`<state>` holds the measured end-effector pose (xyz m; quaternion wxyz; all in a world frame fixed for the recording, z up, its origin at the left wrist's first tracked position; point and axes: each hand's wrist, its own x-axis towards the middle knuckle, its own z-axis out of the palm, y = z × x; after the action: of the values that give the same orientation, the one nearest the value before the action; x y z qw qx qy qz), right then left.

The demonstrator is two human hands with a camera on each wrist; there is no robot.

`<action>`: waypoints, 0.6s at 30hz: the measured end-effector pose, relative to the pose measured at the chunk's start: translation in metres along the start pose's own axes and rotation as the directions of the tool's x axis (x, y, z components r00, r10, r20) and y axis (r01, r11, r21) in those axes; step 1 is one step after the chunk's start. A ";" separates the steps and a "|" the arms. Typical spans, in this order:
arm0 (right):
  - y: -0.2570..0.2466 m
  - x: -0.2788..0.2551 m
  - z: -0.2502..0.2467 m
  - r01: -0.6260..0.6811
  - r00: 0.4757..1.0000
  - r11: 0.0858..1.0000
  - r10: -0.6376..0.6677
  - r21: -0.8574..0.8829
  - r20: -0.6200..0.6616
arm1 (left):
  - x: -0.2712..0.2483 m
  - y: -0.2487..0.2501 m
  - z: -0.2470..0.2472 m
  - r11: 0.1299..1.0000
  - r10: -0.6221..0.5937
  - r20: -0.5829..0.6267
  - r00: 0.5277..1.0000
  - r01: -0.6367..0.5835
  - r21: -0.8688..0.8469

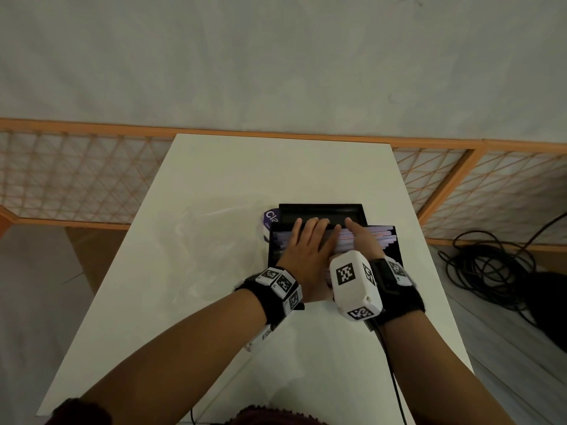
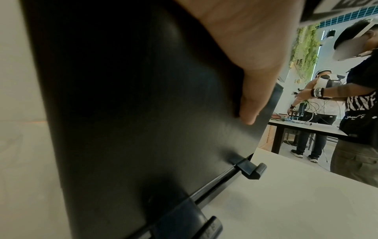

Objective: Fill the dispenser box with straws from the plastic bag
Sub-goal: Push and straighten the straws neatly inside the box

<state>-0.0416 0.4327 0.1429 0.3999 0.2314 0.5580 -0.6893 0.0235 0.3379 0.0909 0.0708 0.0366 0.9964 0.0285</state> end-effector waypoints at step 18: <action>-0.004 -0.002 -0.040 0.263 0.827 -0.390 -0.379 -0.882 0.414 | 0.007 -0.002 0.016 0.998 -0.055 -0.057 0.997 0.053 -0.025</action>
<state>-0.0482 0.4718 0.1360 0.1793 -0.3219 0.9282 -0.0518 0.0190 0.3369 0.0744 0.0430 0.0080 0.9983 0.0395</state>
